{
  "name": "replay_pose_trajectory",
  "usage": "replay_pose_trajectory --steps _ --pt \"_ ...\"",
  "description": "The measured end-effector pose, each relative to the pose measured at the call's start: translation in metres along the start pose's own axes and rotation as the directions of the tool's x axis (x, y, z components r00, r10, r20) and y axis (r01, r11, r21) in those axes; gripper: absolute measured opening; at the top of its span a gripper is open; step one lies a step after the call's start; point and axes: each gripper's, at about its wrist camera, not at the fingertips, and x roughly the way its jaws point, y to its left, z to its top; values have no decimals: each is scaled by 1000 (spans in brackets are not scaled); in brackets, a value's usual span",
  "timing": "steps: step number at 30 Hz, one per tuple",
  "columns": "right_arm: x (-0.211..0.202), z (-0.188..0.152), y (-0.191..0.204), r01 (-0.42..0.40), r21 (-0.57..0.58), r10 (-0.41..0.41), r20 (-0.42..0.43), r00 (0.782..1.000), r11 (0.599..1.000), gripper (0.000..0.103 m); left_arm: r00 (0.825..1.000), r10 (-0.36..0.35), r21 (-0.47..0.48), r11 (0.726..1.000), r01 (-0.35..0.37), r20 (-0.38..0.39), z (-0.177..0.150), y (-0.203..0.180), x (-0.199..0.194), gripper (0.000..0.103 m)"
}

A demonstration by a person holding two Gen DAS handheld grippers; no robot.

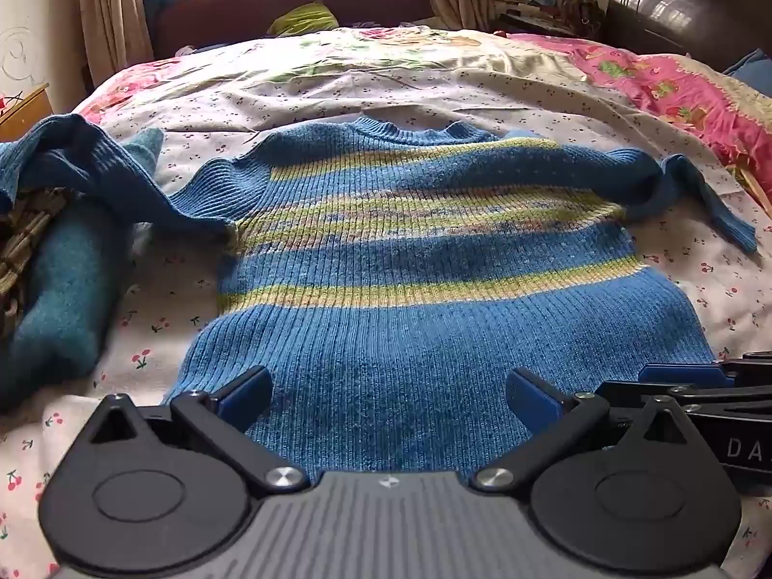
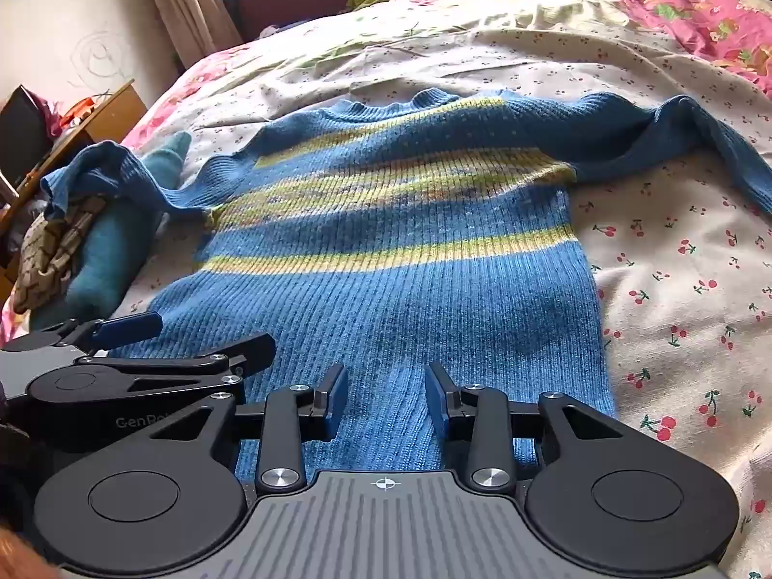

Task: Fold small clothes

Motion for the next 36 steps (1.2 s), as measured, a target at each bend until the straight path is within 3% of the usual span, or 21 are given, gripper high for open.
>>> replay_pose_trajectory --steps 36 --pt "5 -1 0 13 3 -13 -24 1000 1000 35 998 22 2 1000 -22 -57 -1 -3 8 103"
